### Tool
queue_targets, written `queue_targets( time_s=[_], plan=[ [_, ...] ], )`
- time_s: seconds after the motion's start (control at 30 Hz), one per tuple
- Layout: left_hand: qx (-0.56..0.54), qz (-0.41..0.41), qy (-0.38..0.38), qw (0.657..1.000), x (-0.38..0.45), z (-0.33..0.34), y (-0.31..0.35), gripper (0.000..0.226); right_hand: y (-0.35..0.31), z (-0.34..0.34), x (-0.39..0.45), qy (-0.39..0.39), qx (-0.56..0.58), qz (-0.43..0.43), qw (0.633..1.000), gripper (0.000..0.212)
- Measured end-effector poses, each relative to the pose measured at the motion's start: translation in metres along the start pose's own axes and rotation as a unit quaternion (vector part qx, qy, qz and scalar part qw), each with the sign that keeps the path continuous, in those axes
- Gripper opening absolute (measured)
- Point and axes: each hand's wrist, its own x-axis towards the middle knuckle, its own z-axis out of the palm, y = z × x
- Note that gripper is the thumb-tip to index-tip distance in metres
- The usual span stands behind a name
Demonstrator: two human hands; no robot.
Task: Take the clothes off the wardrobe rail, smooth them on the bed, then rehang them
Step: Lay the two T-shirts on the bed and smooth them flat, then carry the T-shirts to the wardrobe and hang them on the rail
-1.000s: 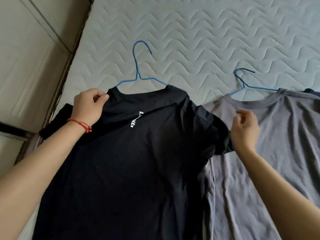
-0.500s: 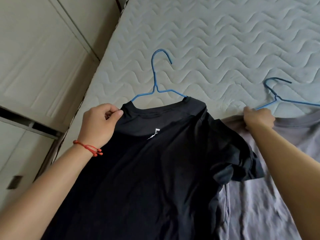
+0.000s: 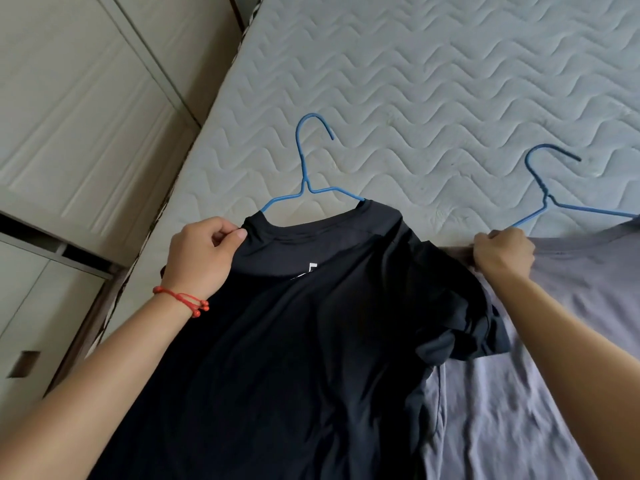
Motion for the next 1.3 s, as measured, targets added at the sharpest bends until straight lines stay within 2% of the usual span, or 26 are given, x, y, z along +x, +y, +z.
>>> queue_targets(
  time_s=[0.13,0.43,0.7,1.03,1.2,1.3],
  plan=[
    [-0.021,-0.010,0.011,1.000,-0.011,-0.017,0.008,0.019,-0.008,-0.019,-0.028,0.032,0.044,-0.038,0.998,0.028],
    [-0.064,0.000,0.067,0.996,-0.036,-0.119,0.029,0.020,-0.044,-0.085,-0.111,0.085,0.076,-0.104,0.988,0.021],
    [-0.099,0.008,0.125,0.987,-0.093,-0.282,0.015,0.020,-0.081,-0.162,-0.248,0.113,0.085,-0.204,0.969,0.026],
    [-0.169,0.008,0.174,0.970,-0.200,-0.520,-0.024,0.018,-0.130,-0.267,-0.475,0.088,0.120,-0.300,0.942,0.025],
    [-0.207,-0.021,0.187,0.960,-0.247,-0.605,-0.043,0.017,-0.151,-0.300,-0.566,0.090,0.118,-0.341,0.928,0.024],
    [-0.235,-0.054,0.172,0.955,-0.267,-0.635,-0.052,0.010,-0.163,-0.307,-0.610,0.053,0.125,-0.356,0.925,0.019]
  ],
)
